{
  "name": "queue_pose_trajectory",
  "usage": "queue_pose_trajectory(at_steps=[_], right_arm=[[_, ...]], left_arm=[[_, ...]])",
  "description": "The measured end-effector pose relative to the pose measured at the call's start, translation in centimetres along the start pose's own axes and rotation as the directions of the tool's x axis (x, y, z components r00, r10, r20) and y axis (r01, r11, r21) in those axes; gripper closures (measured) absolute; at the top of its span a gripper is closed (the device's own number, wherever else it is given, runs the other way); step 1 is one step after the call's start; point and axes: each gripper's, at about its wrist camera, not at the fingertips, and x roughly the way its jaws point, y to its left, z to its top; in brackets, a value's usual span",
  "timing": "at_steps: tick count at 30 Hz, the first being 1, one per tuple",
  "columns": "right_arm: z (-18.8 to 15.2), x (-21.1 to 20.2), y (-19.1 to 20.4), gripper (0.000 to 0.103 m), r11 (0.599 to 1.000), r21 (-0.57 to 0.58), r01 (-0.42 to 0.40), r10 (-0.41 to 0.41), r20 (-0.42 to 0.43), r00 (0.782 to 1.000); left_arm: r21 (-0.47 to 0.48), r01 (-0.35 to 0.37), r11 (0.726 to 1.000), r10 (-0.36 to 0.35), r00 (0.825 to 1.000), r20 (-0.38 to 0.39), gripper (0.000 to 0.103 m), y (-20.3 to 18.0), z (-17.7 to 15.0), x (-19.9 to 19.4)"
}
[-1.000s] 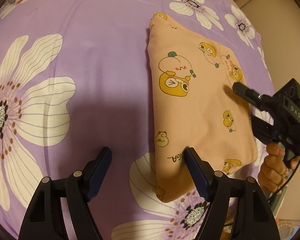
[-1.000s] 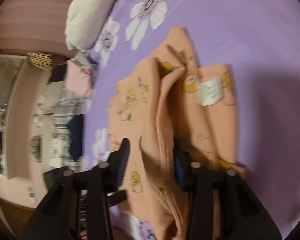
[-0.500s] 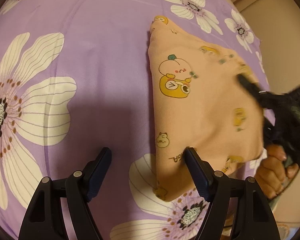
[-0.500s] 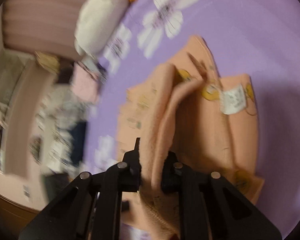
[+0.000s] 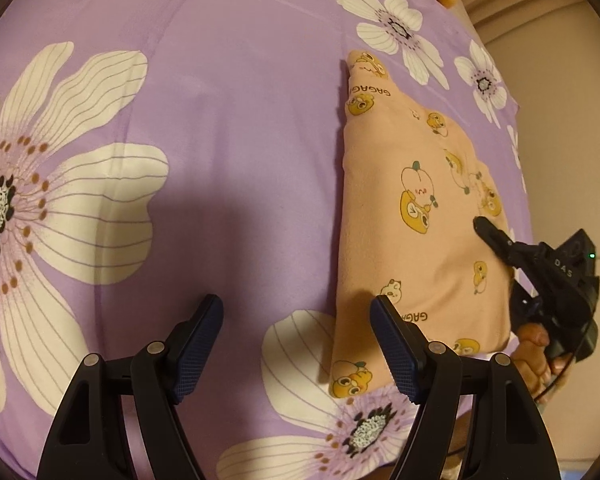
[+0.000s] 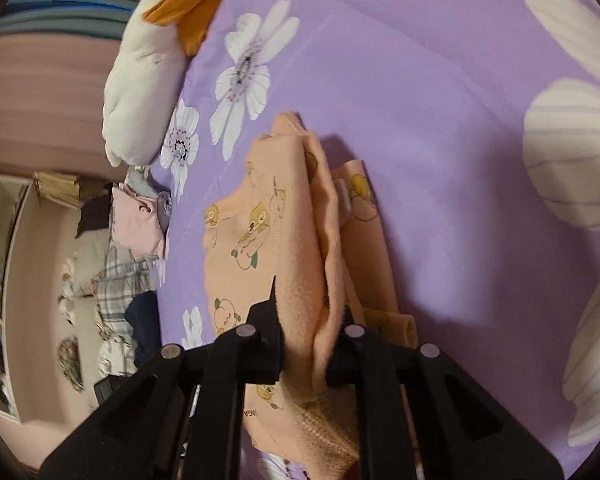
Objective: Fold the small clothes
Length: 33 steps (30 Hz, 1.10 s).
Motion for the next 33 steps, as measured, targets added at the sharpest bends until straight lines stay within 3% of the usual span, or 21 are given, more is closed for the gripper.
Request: queue_pose_trajectory(at_steps=[4,7,10,12,14,15,16,19,20,21,22,24,27,28,30,32,33], right_arm=[[-1.3,0.1,0.8,0.089,0.993,-0.049,0.108,-0.107,0.022,0.994],[-1.3,0.2,-0.4,0.085,0.993,-0.02,0.112,-0.112,0.011,0.994],[-1.2,-0.1,-0.2,0.085,0.992,-0.014,0.128,-0.127,0.028,0.991],[-1.5,-1.5,0.7,0.084,0.992,-0.024,0.126,-0.124,0.086,0.989],[-2.0,-3.8,2.5,0.082,0.981,-0.109,0.162,-0.139,0.195,0.971],[-2.2,-4.7,3.2,0.081,0.972,-0.149,0.18,-0.142,0.237,0.961],[-2.7,-5.8,4.0,0.079,0.961,-0.212,0.177,-0.117,0.268,0.956],[-3.4,-6.2,4.1,0.079,0.965,-0.244,0.092,-0.043,0.201,0.979],[-3.6,-6.2,3.9,0.079,0.966,-0.248,0.075,-0.027,0.192,0.981],[-4.0,-6.0,3.8,0.079,0.963,-0.264,0.061,-0.013,0.182,0.983],[-4.2,-5.8,3.8,0.079,0.958,-0.278,0.069,-0.022,0.165,0.986],[-4.5,-4.5,3.5,0.08,0.946,-0.277,0.167,-0.135,0.13,0.982],[-4.1,-1.8,1.1,0.078,0.905,-0.194,0.378,-0.376,0.049,0.925],[-3.8,-1.0,-0.3,0.079,0.918,-0.14,0.371,-0.375,-0.003,0.927],[-3.4,-1.9,-0.8,0.079,0.945,-0.095,0.313,-0.315,-0.004,0.949],[-3.6,-3.9,0.1,0.077,0.952,-0.128,0.279,-0.273,0.068,0.96],[-4.0,-4.8,0.7,0.077,0.954,-0.153,0.259,-0.246,0.098,0.964]], left_arm=[[0.022,-0.001,1.0,0.001,1.0,0.005,0.028,-0.4,0.0,0.0],[0.047,0.005,0.999,-0.005,1.0,0.004,0.028,-1.0,-0.2,0.4],[0.09,-0.056,0.994,0.055,0.998,0.018,0.028,-2.0,-0.4,1.2],[0.119,-0.118,0.986,0.116,0.993,0.027,0.028,-2.6,-0.6,1.9],[0.109,-0.131,0.985,0.127,0.991,0.041,0.028,-2.7,-0.4,2.0],[0.089,-0.122,0.989,0.118,0.992,0.052,0.031,-2.6,-0.3,1.7],[0.065,-0.101,0.993,0.096,0.992,0.079,0.043,-2.4,-0.3,1.2],[0.058,0.067,0.996,-0.076,0.982,0.175,0.048,-2.4,-0.6,-1.5],[0.108,0.137,0.985,-0.156,0.969,0.19,0.048,-3.0,-0.7,-2.4],[0.146,0.154,0.977,-0.182,0.964,0.194,0.048,-3.5,-0.7,-2.7],[0.175,0.146,0.974,-0.181,0.962,0.203,0.048,-4.0,-0.9,-2.8],[0.195,0.065,0.979,-0.107,0.972,0.21,0.048,-4.8,-1.2,-1.6],[0.165,-0.049,0.985,0.034,0.995,0.092,0.05,-4.5,-1.1,2.5],[0.146,-0.048,0.988,0.035,0.995,0.091,0.05,-4.2,-1.2,2.9],[0.158,-0.031,0.987,0.015,0.994,0.104,0.05,-4.6,-1.3,2.2],[0.206,0.032,0.978,-0.049,0.996,0.074,0.05,-5.5,-1.5,1.2],[0.211,0.026,0.977,-0.043,0.996,0.078,0.05,-5.8,-1.7,1.1]])
